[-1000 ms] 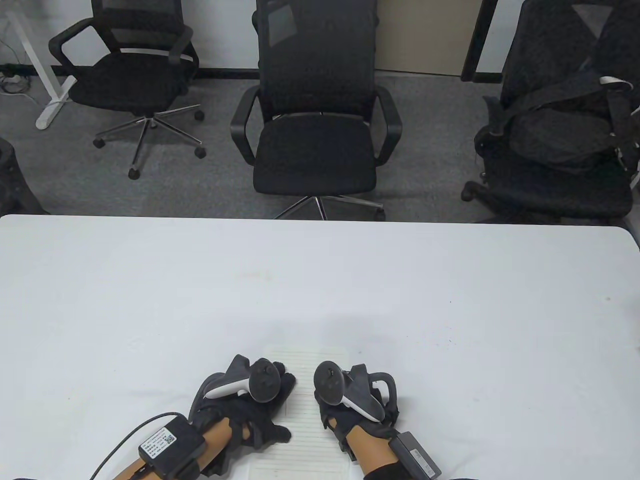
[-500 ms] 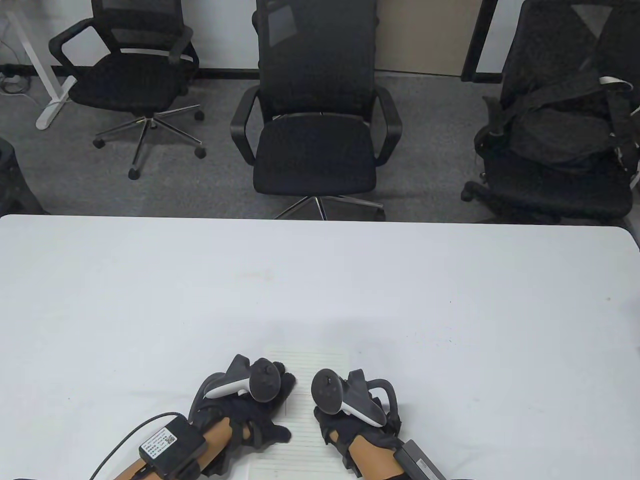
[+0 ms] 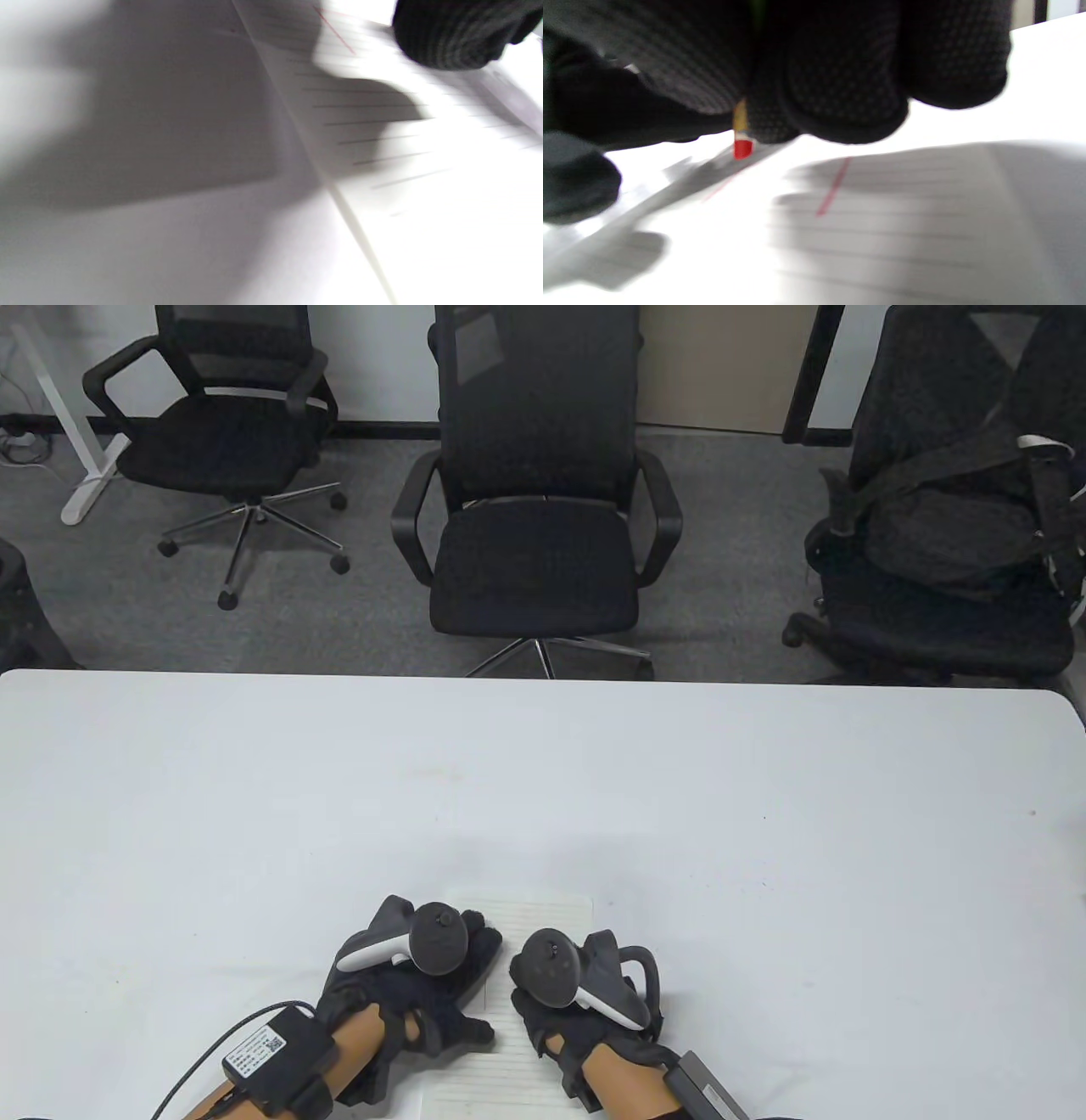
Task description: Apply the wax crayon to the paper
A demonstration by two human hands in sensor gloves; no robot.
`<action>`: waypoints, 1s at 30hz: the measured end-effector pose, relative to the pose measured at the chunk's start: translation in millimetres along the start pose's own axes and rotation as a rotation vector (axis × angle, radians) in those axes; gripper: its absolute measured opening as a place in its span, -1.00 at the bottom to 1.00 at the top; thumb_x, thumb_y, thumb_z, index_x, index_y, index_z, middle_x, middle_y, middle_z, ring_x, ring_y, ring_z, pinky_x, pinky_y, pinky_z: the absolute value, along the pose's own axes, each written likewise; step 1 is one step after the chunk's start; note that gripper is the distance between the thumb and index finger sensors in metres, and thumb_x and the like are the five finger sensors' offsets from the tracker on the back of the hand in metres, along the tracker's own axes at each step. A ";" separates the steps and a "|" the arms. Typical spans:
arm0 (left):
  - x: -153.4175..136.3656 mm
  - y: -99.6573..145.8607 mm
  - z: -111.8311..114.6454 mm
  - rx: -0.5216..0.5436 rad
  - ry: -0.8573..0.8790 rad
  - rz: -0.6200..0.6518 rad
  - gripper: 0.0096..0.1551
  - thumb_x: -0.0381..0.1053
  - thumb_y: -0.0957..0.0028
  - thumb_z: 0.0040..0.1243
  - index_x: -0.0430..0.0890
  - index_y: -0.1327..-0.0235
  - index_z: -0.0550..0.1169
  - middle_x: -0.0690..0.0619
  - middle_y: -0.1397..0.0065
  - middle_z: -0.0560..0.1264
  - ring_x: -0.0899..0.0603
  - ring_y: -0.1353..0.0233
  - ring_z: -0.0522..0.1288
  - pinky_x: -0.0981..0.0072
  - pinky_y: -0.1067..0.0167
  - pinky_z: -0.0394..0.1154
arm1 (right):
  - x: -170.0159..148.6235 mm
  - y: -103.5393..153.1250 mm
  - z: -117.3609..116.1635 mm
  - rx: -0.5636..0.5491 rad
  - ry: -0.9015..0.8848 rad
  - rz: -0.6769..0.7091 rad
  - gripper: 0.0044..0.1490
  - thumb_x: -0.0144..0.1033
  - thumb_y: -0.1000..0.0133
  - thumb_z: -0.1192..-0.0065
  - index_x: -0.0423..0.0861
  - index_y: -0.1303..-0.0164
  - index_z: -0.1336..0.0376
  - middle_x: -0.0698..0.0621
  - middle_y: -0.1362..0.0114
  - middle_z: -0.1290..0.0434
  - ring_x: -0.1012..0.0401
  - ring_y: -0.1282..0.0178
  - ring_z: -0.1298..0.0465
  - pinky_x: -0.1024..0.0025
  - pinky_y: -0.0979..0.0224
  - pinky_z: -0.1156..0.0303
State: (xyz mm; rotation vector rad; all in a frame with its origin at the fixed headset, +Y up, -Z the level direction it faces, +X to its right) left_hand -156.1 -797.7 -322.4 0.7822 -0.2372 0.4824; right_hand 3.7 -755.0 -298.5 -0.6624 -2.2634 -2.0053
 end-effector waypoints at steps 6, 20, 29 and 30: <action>-5.5 -2.8 13.3 -0.043 -0.074 -0.062 0.33 0.60 0.18 0.23 0.30 -0.54 -0.30 0.25 -0.60 -0.47 -0.09 -0.68 -0.47 -0.29 -0.50 -0.39 | 26.8 -7.4 -12.5 0.013 0.034 0.048 -0.50 -0.13 0.08 -0.42 -0.01 -0.04 -0.43 -0.06 0.03 -0.64 0.17 0.28 -0.66 0.06 -0.01 -0.61; -5.4 -3.1 14.2 -0.049 -0.074 -0.083 0.34 0.63 0.22 0.23 0.33 -0.52 -0.30 0.27 -0.59 -0.47 -0.07 -0.67 -0.48 -0.30 -0.49 -0.40 | 35.8 -11.4 -23.8 0.033 0.102 0.030 -0.51 -0.12 0.08 -0.43 -0.01 -0.03 -0.44 -0.06 0.05 -0.64 0.17 0.30 -0.65 0.07 0.01 -0.61; -5.6 -3.2 14.1 -0.051 -0.073 -0.085 0.34 0.63 0.22 0.23 0.34 -0.51 -0.31 0.27 -0.59 -0.47 -0.06 -0.67 -0.48 -0.30 -0.49 -0.40 | 15.7 -5.0 -17.3 0.077 0.116 -0.038 -0.51 -0.12 0.09 -0.44 -0.02 -0.02 -0.45 -0.06 0.06 -0.65 0.17 0.31 -0.65 0.06 0.01 -0.61; -5.7 -3.2 14.1 -0.051 -0.074 -0.085 0.34 0.63 0.22 0.23 0.35 -0.51 -0.30 0.27 -0.59 -0.47 -0.06 -0.67 -0.48 -0.30 -0.49 -0.40 | 12.4 -4.0 -16.3 0.084 0.116 -0.048 -0.51 -0.12 0.09 -0.44 -0.02 -0.02 -0.45 -0.06 0.06 -0.65 0.17 0.31 -0.65 0.06 0.01 -0.61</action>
Point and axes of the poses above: the tracker on the back of each hand, its own x axis roughly to the thumb side, its own y axis roughly from the fingertips to the wrist, z = x × y, the point moved 2 cm from there along -y, roughly from the wrist to the fingertips
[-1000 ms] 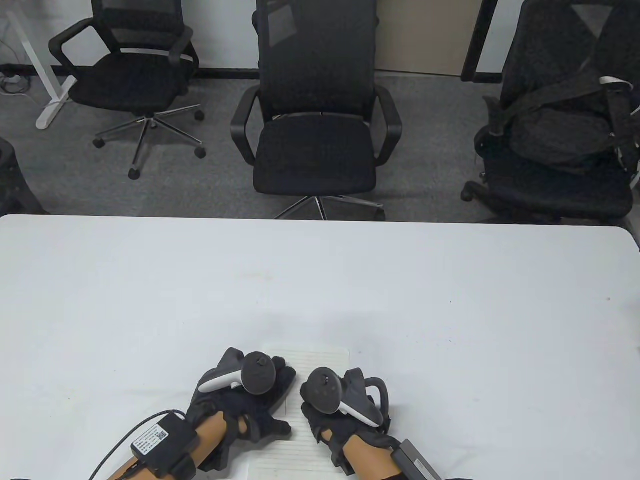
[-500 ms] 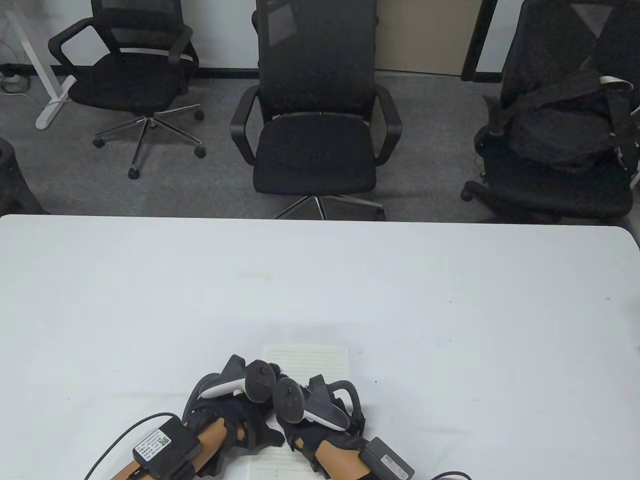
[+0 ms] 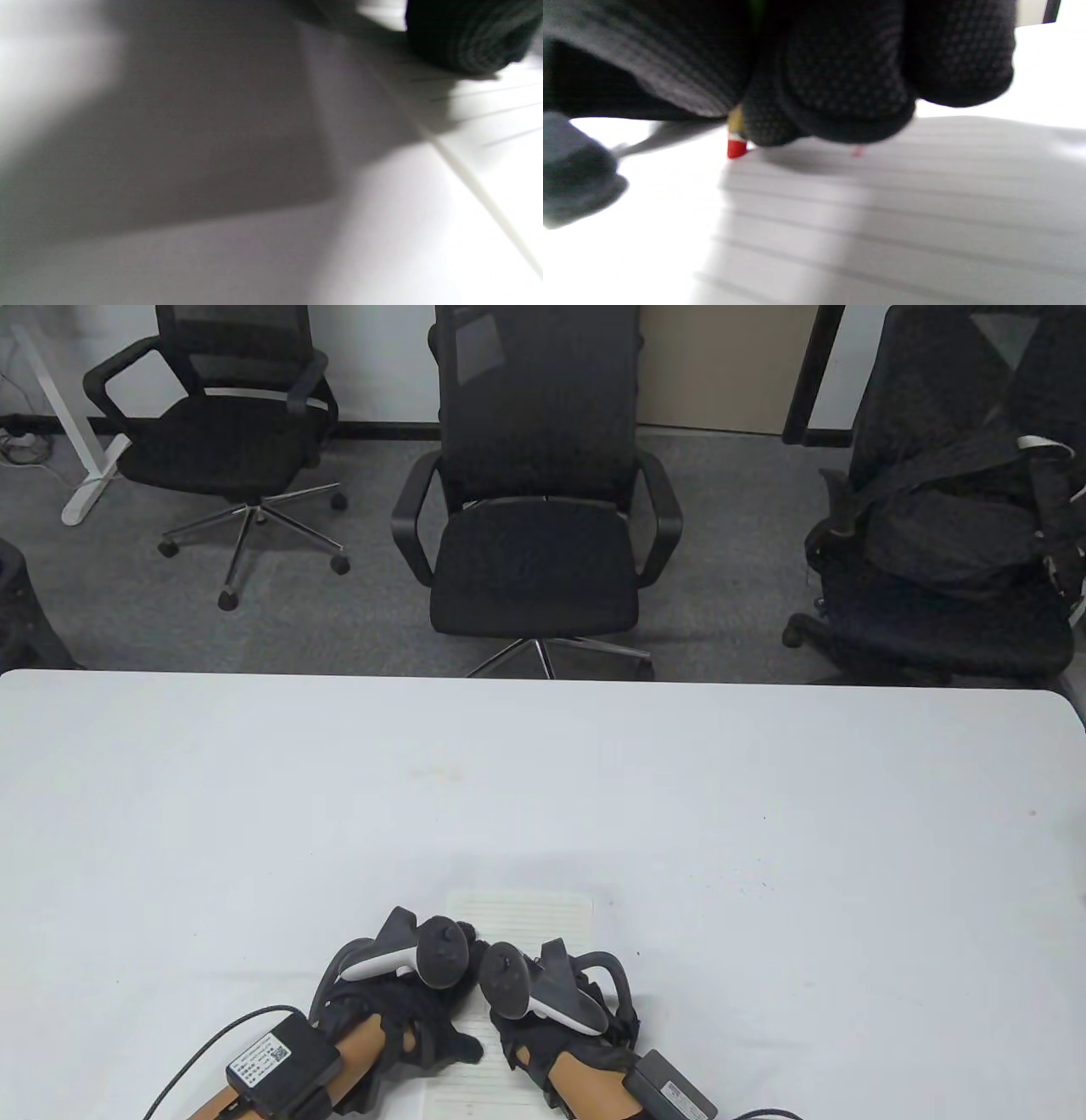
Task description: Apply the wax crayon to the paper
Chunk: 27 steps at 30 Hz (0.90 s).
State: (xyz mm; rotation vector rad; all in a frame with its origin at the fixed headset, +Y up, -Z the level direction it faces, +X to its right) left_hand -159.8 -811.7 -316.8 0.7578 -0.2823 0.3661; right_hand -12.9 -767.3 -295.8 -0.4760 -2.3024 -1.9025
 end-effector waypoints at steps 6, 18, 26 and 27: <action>-0.2 -0.2 -0.1 -0.001 0.000 -0.001 0.34 0.63 0.22 0.23 0.34 -0.51 -0.31 0.28 -0.59 -0.48 -0.06 -0.67 -0.48 -0.30 -0.49 -0.40 | -27.6 6.6 4.2 0.039 -0.004 -0.084 -0.51 -0.13 0.08 -0.44 -0.02 -0.02 -0.45 -0.06 0.06 -0.65 0.17 0.31 -0.65 0.06 0.01 -0.61; -1.6 -0.2 -3.6 -0.006 0.042 0.028 0.33 0.62 0.20 0.23 0.33 -0.52 -0.30 0.27 -0.60 -0.47 -0.07 -0.67 -0.48 -0.28 -0.49 -0.41 | -39.5 7.2 13.0 0.027 -0.063 -0.100 -0.51 -0.12 0.07 -0.43 -0.02 -0.03 -0.45 -0.06 0.04 -0.64 0.16 0.29 -0.65 0.06 -0.01 -0.60; -4.4 -2.8 -9.1 0.023 0.049 0.035 0.29 0.59 0.15 0.23 0.31 -0.55 -0.26 0.26 -0.62 -0.44 -0.08 -0.68 -0.46 -0.28 -0.49 -0.40 | -23.7 -5.4 23.7 -0.065 -0.090 -0.047 -0.51 -0.11 0.08 -0.42 0.00 -0.04 -0.44 -0.05 0.03 -0.64 0.17 0.27 -0.65 0.06 -0.02 -0.60; -5.5 -4.9 -6.8 0.010 0.040 0.027 0.29 0.58 0.15 0.23 0.31 -0.56 -0.26 0.26 -0.62 -0.44 -0.08 -0.68 -0.46 -0.28 -0.49 -0.40 | -21.1 -8.1 23.8 -0.078 -0.093 -0.045 -0.51 -0.11 0.08 -0.42 0.00 -0.04 -0.43 -0.05 0.03 -0.64 0.17 0.27 -0.65 0.06 -0.02 -0.60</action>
Point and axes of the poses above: the tracker on the back of each hand, its own x axis roughly to the thumb side, its own y axis roughly from the fingertips to the wrist, z = x × y, the point moved 2 cm from there along -y, roughly from the wrist to the fingertips
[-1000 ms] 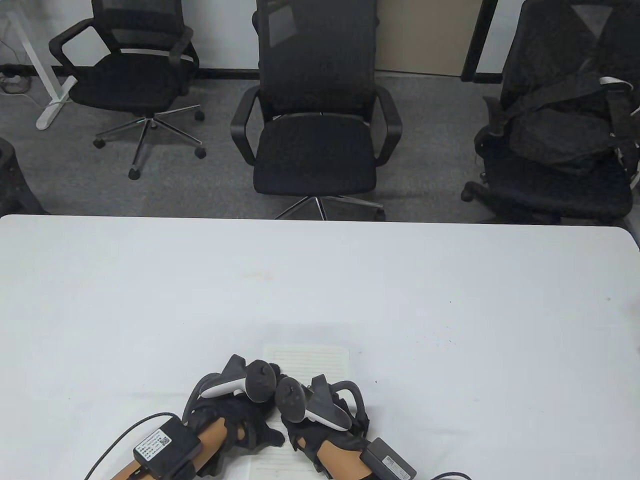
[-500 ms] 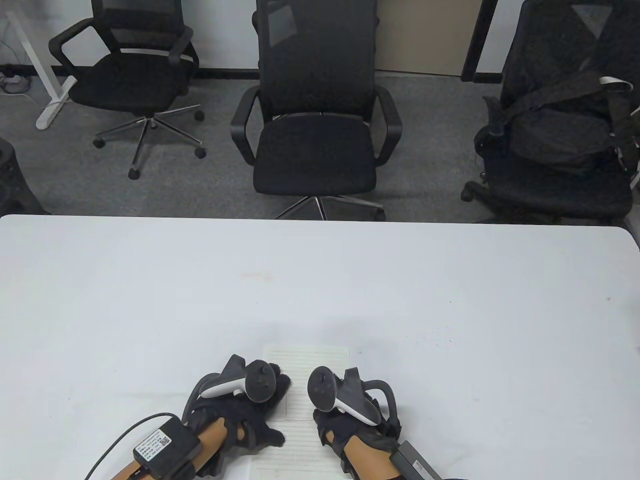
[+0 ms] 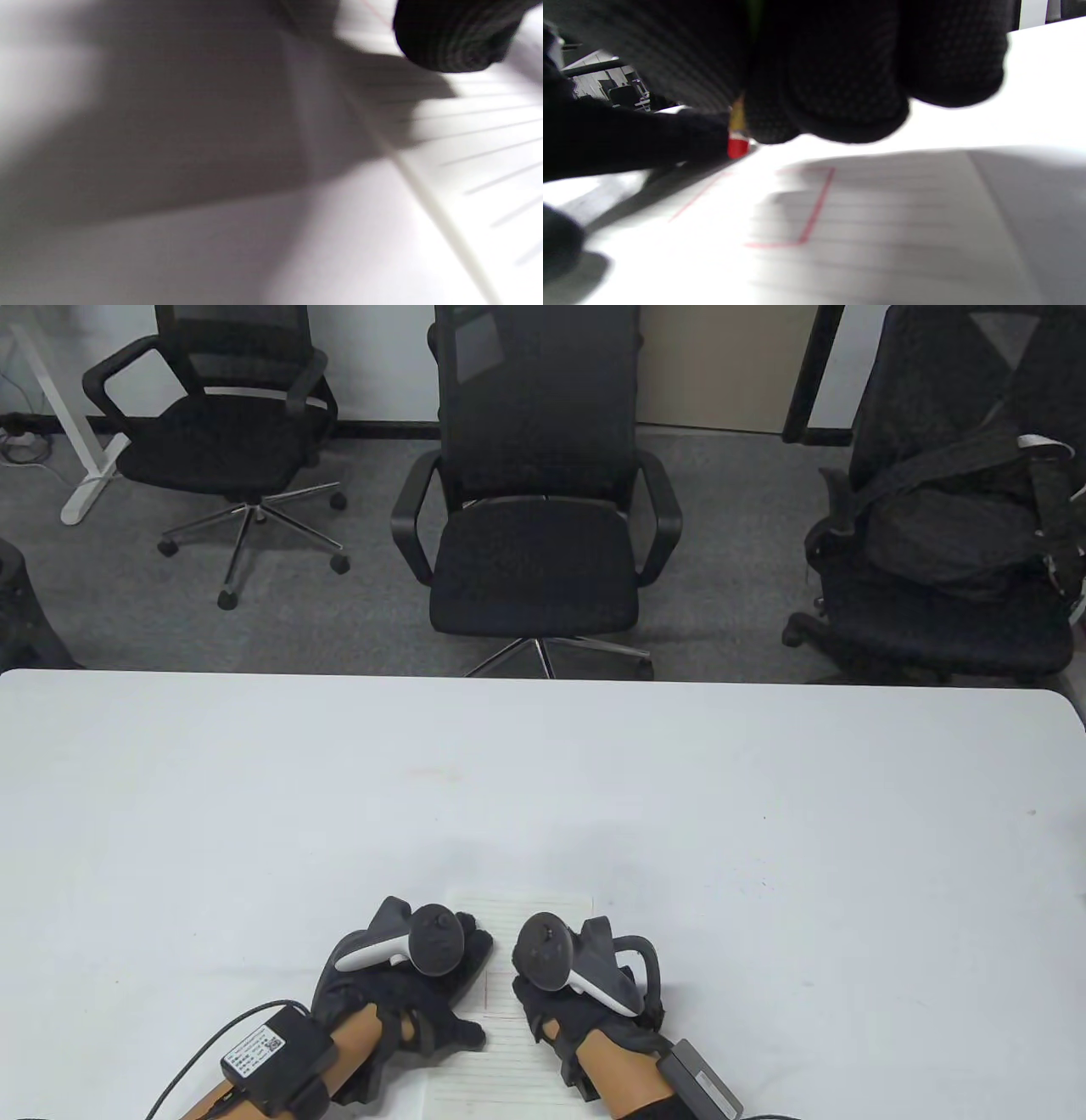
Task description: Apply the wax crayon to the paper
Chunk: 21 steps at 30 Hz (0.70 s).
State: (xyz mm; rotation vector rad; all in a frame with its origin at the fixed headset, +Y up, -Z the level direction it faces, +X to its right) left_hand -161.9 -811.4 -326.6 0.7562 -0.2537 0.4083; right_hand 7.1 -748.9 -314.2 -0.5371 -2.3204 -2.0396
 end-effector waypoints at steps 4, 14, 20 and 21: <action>-0.2 -0.7 2.7 -0.004 -0.012 -0.012 0.30 0.60 0.17 0.21 0.33 -0.52 -0.30 0.28 -0.59 -0.48 -0.07 -0.66 -0.50 -0.28 -0.48 -0.42 | 10.4 -10.2 -9.4 -0.021 -0.017 -0.003 -0.50 -0.12 0.08 -0.42 -0.01 -0.04 -0.43 -0.05 0.03 -0.64 0.17 0.27 -0.65 0.06 -0.02 -0.61; -1.0 0.1 3.6 -0.007 -0.004 -0.028 0.32 0.64 0.22 0.21 0.38 -0.50 -0.31 0.32 -0.57 -0.49 -0.03 -0.66 -0.51 -0.28 -0.48 -0.44 | 23.4 -24.1 -21.6 -0.024 0.051 0.005 -0.51 -0.11 0.09 -0.43 0.00 -0.03 -0.44 -0.05 0.04 -0.64 0.18 0.28 -0.65 0.07 -0.01 -0.61; -1.0 0.0 3.4 -0.008 -0.008 -0.032 0.32 0.64 0.22 0.21 0.38 -0.49 -0.31 0.32 -0.57 -0.50 -0.03 -0.66 -0.52 -0.28 -0.48 -0.43 | 26.0 -24.2 -23.6 -0.050 0.068 0.010 -0.51 -0.11 0.09 -0.43 0.00 -0.02 -0.44 -0.05 0.04 -0.65 0.18 0.28 -0.66 0.08 -0.01 -0.62; -1.0 -0.1 3.4 -0.009 -0.007 -0.032 0.32 0.64 0.22 0.21 0.38 -0.49 -0.31 0.32 -0.57 -0.50 -0.03 -0.66 -0.52 -0.28 -0.48 -0.43 | 26.6 -23.5 -23.8 -0.063 0.074 0.011 -0.51 -0.11 0.09 -0.43 0.00 -0.02 -0.44 -0.04 0.04 -0.65 0.18 0.28 -0.66 0.08 -0.01 -0.62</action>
Point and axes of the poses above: the tracker on the back of each hand, its own x axis roughly to the thumb side, its own y axis roughly from the fingertips to the wrist, z = x × y, the point moved 2 cm from there along -y, roughly from the wrist to the fingertips
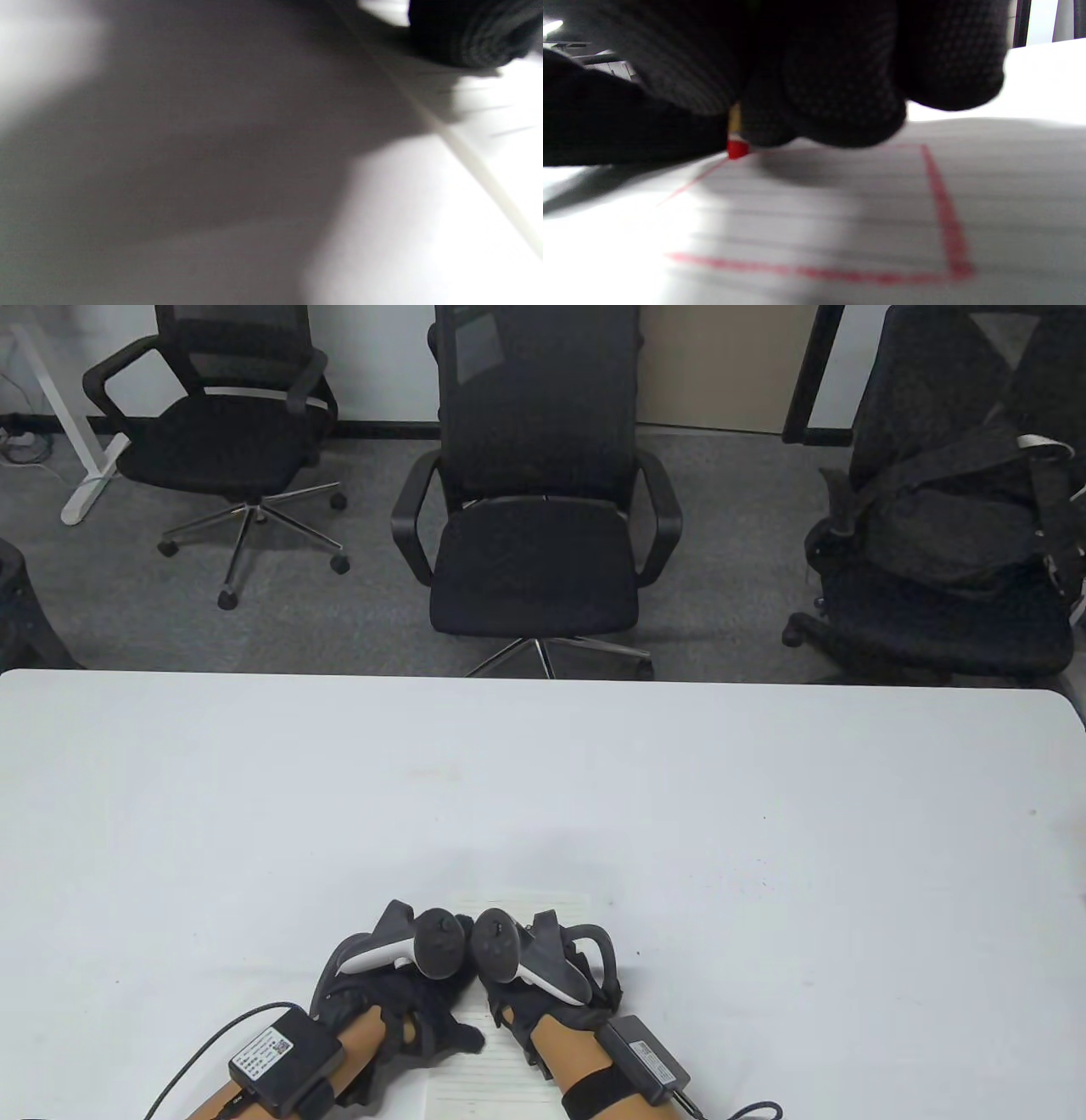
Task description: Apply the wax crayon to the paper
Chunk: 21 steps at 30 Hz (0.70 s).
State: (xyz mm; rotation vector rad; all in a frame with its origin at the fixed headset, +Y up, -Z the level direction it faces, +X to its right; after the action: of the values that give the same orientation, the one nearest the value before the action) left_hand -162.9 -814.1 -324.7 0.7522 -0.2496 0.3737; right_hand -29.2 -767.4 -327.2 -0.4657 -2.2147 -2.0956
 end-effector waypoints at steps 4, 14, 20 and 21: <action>-0.7 -0.5 0.8 -0.005 0.006 0.004 0.31 0.64 0.22 0.20 0.39 -0.48 -0.33 0.32 -0.56 -0.51 -0.02 -0.65 -0.53 -0.28 -0.47 -0.44 | 0.9 2.4 -0.6 0.025 -0.014 0.023 -0.51 -0.12 0.09 -0.43 -0.02 -0.01 -0.44 -0.05 0.06 -0.65 0.18 0.30 -0.66 0.07 0.01 -0.62; -0.5 -0.8 0.7 -0.010 0.005 0.002 0.31 0.64 0.21 0.19 0.39 -0.48 -0.33 0.33 -0.56 -0.51 -0.02 -0.64 -0.54 -0.28 -0.47 -0.44 | 0.0 2.4 -0.8 0.042 -0.034 0.041 -0.51 -0.13 0.10 -0.42 -0.02 -0.01 -0.44 -0.06 0.05 -0.65 0.17 0.29 -0.66 0.06 0.00 -0.62; -0.5 -0.8 0.9 -0.013 0.007 0.003 0.31 0.64 0.21 0.19 0.39 -0.47 -0.34 0.33 -0.55 -0.52 -0.02 -0.64 -0.54 -0.29 -0.47 -0.45 | 2.5 4.9 -0.8 -0.043 0.024 0.028 -0.52 -0.12 0.09 -0.41 0.01 -0.02 -0.44 -0.04 0.04 -0.65 0.17 0.27 -0.66 0.07 -0.03 -0.61; -0.7 -0.9 1.0 -0.014 0.009 0.004 0.31 0.64 0.21 0.19 0.39 -0.47 -0.34 0.33 -0.55 -0.52 -0.02 -0.64 -0.55 -0.29 -0.47 -0.45 | 3.3 4.2 -0.1 -0.017 0.019 0.035 -0.52 -0.13 0.09 -0.42 0.00 -0.02 -0.44 -0.05 0.03 -0.65 0.17 0.27 -0.66 0.06 -0.03 -0.61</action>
State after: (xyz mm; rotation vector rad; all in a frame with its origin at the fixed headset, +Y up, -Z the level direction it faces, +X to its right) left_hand -163.3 -815.6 -324.7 0.7367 -0.2451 0.3786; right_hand -31.3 -766.8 -322.3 -0.4798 -2.1636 -2.0946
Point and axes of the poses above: the tracker on the back of each hand, its own x axis roughly to the thumb side, its own y axis roughly from the fingertips to the wrist, z = x × y, the point moved 2 cm from there along -y, roughly from the wrist to the fingertips
